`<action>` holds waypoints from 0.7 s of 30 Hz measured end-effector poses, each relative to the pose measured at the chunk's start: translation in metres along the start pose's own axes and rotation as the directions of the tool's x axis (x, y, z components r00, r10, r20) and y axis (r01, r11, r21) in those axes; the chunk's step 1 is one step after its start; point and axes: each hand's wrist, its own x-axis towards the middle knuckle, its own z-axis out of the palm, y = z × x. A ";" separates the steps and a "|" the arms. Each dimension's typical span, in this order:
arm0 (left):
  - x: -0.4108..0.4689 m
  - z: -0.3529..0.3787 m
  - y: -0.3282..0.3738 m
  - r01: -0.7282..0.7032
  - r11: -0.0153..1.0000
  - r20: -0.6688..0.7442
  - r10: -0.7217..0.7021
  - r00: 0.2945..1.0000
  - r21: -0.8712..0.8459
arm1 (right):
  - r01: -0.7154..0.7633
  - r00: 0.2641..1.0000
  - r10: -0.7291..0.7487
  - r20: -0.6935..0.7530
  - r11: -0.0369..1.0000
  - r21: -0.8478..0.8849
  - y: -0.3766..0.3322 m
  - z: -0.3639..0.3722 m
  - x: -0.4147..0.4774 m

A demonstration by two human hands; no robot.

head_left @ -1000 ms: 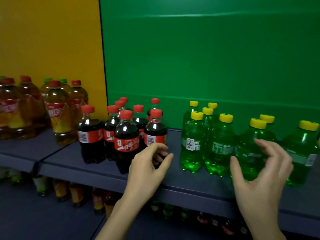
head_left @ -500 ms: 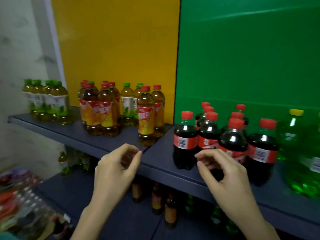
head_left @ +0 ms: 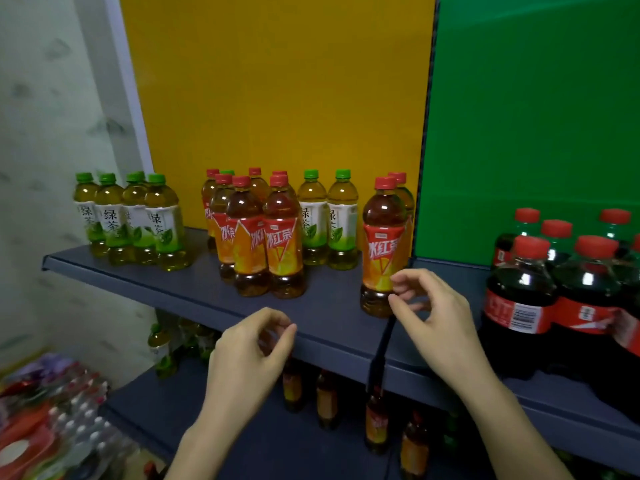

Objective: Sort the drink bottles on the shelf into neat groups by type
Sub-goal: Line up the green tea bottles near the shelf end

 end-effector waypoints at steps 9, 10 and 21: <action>0.071 0.042 -0.021 -0.016 0.967 0.103 0.043 0.994 -0.253 | 0.043 0.999 -0.044 0.017 0.999 0.025 0.000 0.052 0.052; 0.084 0.049 -0.021 0.012 0.948 0.143 0.035 0.989 -0.318 | 0.051 0.997 -0.052 0.064 0.998 0.029 -0.001 0.059 0.059; 0.168 0.107 -0.045 0.191 0.850 0.379 0.011 0.925 -0.491 | -0.278 0.960 0.278 0.017 0.958 0.074 0.010 0.138 0.143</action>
